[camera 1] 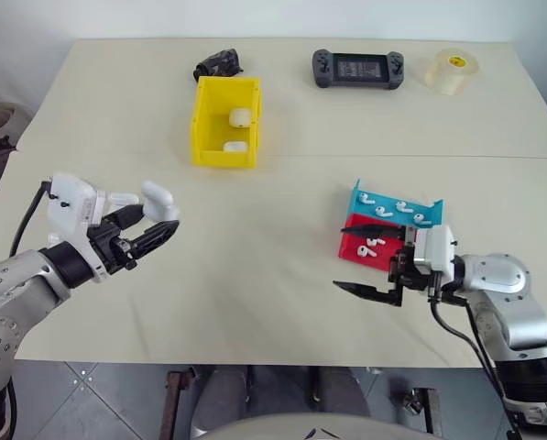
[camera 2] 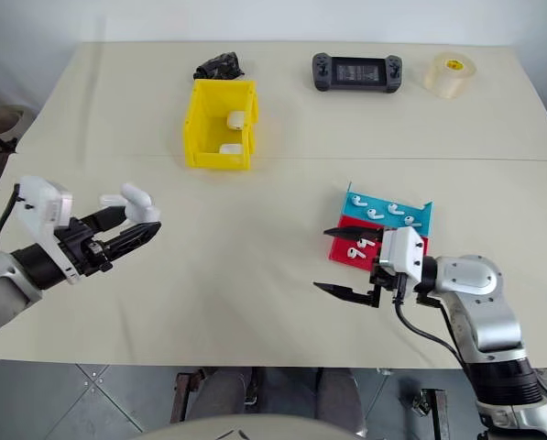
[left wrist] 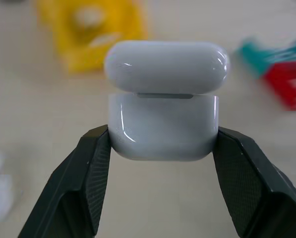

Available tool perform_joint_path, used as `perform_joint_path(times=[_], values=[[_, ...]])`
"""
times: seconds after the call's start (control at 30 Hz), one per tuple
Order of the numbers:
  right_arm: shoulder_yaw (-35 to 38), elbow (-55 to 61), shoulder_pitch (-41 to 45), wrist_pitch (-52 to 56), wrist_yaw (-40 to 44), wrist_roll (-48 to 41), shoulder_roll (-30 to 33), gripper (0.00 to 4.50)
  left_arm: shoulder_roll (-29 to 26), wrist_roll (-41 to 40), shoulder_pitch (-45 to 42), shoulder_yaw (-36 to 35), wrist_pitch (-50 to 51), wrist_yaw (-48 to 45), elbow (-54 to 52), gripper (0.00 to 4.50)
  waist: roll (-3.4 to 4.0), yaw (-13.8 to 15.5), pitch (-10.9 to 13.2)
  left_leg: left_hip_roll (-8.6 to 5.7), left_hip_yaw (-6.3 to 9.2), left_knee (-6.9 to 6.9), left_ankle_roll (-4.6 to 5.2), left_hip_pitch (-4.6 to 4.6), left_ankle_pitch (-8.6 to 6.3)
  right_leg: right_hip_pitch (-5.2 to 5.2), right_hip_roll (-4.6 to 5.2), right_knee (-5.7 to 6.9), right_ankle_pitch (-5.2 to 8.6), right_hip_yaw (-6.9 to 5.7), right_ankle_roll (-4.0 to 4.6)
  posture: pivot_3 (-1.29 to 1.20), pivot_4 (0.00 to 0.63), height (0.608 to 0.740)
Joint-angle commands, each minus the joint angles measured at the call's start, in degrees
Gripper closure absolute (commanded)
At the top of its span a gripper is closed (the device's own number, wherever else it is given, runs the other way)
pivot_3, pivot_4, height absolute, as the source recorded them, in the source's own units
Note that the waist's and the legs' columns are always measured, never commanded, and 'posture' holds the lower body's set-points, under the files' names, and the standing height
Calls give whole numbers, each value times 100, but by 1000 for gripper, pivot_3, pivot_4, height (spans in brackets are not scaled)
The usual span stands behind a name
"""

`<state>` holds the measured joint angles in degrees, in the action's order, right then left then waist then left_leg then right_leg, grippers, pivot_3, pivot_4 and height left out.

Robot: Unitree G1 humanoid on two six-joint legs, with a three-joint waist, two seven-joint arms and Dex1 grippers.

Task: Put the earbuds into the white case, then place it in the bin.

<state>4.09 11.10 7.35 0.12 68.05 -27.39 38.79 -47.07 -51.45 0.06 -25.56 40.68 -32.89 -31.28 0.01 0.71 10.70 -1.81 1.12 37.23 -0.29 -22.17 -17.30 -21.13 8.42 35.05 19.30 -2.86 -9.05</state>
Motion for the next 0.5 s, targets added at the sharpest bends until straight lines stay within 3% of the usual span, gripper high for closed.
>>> perform_joint_path(times=[0.03, 0.2, 0.3, 0.5], values=[[380, 302, -292, 94, -97, -157, 191, 0, 257, 320, -70, 244, -1182, -1294, 177, 1757, 0, 26, 0, 2, -1, 0, 2, 0, -1, 0, 0, -2, 0, 0, 0, 0, 150, 740], [1083, 721, -1122, 228, -415, -187, 405, 0, 859, 1127, -629, 1566, -2576, -2807, 929, 1757, 1, 92, 0, -3, -9, 11, 17, 0, -8, 8, 2, -1, -3, -4, -5, 0, 150, 740], [1458, 1122, -1684, 327, -635, -226, 407, 0, 1388, 1348, -882, 2016, -3391, -3481, 1397, 1757, 0, 81, -1, -3, -10, 15, 23, 0, -12, 18, 1, 4, -8, -8, -14, 0, 150, 740], [2359, 1663, -2842, 455, -757, -296, 419, 0, 2382, 1697, -1447, 2676, -4241, -3848, 2187, 1757, 0, 71, -1, -3, -7, 31, 32, 8, -15, 39, 1, 5, -11, -16, -21, 0, 150, 740]])
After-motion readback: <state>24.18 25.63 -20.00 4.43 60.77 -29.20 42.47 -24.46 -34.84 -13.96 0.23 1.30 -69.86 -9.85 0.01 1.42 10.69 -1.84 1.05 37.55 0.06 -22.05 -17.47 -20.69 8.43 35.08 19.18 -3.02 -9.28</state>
